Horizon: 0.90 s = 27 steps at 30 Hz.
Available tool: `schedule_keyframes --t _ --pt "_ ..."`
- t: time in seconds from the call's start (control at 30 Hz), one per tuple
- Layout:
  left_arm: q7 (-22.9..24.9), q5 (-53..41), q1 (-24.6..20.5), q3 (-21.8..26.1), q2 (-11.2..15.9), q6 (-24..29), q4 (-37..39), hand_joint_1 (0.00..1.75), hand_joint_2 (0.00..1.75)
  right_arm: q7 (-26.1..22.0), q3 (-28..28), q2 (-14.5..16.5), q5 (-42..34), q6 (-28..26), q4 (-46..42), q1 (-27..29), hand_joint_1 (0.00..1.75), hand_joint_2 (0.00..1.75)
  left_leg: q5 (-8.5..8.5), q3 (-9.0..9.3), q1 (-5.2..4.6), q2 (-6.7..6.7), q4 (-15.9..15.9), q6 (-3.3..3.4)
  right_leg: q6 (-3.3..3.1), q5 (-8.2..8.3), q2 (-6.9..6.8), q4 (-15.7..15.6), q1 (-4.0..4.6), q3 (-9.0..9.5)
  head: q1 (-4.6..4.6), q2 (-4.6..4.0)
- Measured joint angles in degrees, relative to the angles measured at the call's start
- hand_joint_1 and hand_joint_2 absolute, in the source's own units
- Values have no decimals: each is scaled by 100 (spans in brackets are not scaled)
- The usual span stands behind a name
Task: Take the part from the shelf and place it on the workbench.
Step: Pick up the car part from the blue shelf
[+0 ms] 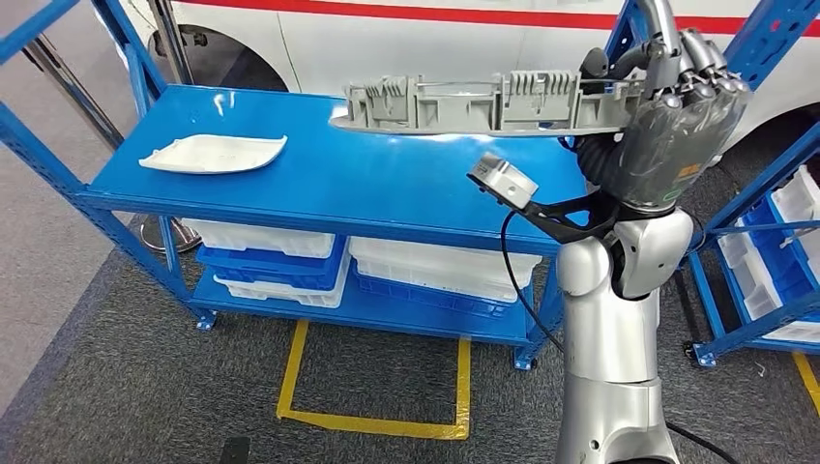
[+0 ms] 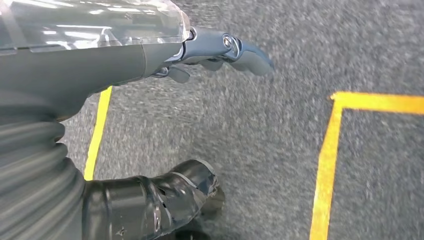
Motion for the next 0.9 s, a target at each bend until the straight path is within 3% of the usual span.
schedule_keyframes --t 0.07,0.13,0.17,0.2,0.23,0.3,0.37,0.43,0.5,0.53,0.6,0.67,0.7,0.73,0.77,0.83,0.9 --pt "-4 10 -2 4 -1 4 0 0 175 38 -21 -6 11 0 -2 -12 175 175 152 -79 23 34 -70 79 44 -317 7 238 -11 -132 10 0" --pt "-9 17 -7 7 -1 4 0 0 175 70 -38 -20 15 0 -3 -13 175 175 267 -211 16 57 -80 121 87 -868 5 902 -31 -325 18 0" --pt "-10 25 -4 8 -1 4 0 0 175 87 -43 -31 15 0 -3 -10 175 175 317 -288 11 64 -69 121 107 -1040 5 1245 -37 -385 18 0" --pt "-11 32 0 9 -1 4 0 0 175 111 -49 -46 19 1 0 -8 175 175 367 -371 6 68 -52 117 123 -1085 4 1480 -43 -383 19 0" --pt "-11 40 3 10 -1 4 0 0 175 144 -53 -61 23 1 4 -6 175 175 414 -455 4 71 -32 110 132 -1008 3 1543 -49 -296 18 0" --pt "-14 51 5 14 1 4 0 0 175 230 -56 -91 31 1 16 -7 175 175 501 -610 3 69 13 84 127 -746 2 1144 -55 148 18 0" --pt "-24 60 12 20 1 4 0 0 175 348 -45 -124 13 0 30 -6 175 175 575 -711 -8 59 49 35 92 -781 11 394 -37 727 15 0" --pt "-38 79 21 34 1 5 0 0 175 482 -14 -172 -39 0 51 -8 175 175 656 -741 -8 53 49 -31 48 -895 24 -15 5 978 15 0" --pt "-48 108 31 62 1 7 0 0 175 579 28 -228 -105 1 86 -19 175 175 718 -772 8 42 37 -99 -17 -817 11 -64 14 930 18 0" --pt "-50 120 39 78 1 7 0 0 175 611 51 -250 -135 1 112 -26 175 175 655 -816 16 32 77 -127 -63 -767 0 -91 6 891 15 0" --pt "-52 141 55 98 1 7 0 0 175 679 101 -293 -176 2 172 -39 175 175 205 -970 26 18 474 -162 -155 -633 -21 -129 -12 768 8 0" --pt "-52 158 62 105 1 6 0 0 175 774 150 -345 -194 3 238 -47 175 175 -321 -1129 28 18 1188 -183 -194 -515 -28 -126 11 620 3 0" --pt "-52 165 63 110 1 6 0 0 175 834 176 -379 -210 3 277 -48 175 175 -408 -1159 30 19 1482 -190 -199 -462 -34 -120 21 546 3 0" --pt "-52 167 66 116 1 6 0 0 175 901 209 -421 -236 3 323 -51 175 175 -358 -1121 30 19 1631 -191 -197 -410 -40 -110 29 471 3 0" --pt "-51 168 70 123 1 6 0 0 175 969 247 -471 -267 3 372 -56 175 175 -214 -995 29 19 1593 -183 -191 -361 -44 -95 33 395 3 0" --pt "-44 169 77 134 4 6 0 0 175 1084 324 -579 -322 3 458 -64 175 175 31 -510 24 17 1008 -137 -169 -277 -46 -55 36 262 2 0" --pt "-36 168 81 138 15 6 0 0 175 1163 373 -673 -350 2 516 -72 175 175 -34 -5 -2 13 252 -90 -122 -199 -53 -32 41 186 3 0"
